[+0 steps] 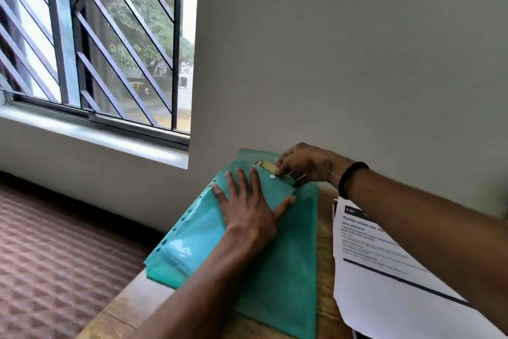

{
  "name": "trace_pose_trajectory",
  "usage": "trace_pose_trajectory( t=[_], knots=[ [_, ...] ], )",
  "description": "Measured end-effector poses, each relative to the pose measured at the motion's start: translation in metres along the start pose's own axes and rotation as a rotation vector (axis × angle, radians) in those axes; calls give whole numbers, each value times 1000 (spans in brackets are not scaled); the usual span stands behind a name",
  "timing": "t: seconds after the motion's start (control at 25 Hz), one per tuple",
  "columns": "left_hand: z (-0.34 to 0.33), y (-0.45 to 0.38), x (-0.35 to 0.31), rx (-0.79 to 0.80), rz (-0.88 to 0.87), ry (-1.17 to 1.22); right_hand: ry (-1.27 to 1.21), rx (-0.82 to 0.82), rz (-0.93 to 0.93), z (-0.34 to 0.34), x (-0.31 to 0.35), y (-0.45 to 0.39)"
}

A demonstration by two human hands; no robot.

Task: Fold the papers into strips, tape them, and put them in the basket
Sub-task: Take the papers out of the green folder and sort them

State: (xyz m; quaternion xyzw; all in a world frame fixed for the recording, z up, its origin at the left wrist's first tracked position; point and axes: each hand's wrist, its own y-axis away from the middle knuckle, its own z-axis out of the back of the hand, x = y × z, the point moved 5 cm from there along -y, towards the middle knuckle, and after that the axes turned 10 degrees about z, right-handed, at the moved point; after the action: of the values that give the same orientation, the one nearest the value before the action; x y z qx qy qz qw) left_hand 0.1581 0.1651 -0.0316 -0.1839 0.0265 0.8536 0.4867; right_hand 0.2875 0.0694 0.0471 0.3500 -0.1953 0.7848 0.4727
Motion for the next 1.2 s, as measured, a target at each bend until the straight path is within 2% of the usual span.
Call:
trace_pose_trajectory(
  t=[0.12, 0.28, 0.4, 0.72, 0.88, 1.08, 1.2],
  knots=[
    [-11, 34, -5, 96, -32, 29, -11, -206, 75, 15, -2, 9],
    [-11, 72, -5, 162, -64, -35, 455, -378, 379, 35, 19, 20],
    [-7, 88, 7, 205, -21, -59, 532, -446, 366, 39, 16, 18],
    [12, 110, 37, 218, 126, -53, 457, -307, 386, 37, -12, 11],
    [11, 101, 31, 257, 168, -93, 440, -149, 430, 29, -31, 14],
    [7, 72, 29, 263, 242, -103, 406, -254, 349, 35, -47, 18],
    [10, 55, 30, 251, 297, -107, 422, -270, 374, 51, -43, 32]
  ],
)
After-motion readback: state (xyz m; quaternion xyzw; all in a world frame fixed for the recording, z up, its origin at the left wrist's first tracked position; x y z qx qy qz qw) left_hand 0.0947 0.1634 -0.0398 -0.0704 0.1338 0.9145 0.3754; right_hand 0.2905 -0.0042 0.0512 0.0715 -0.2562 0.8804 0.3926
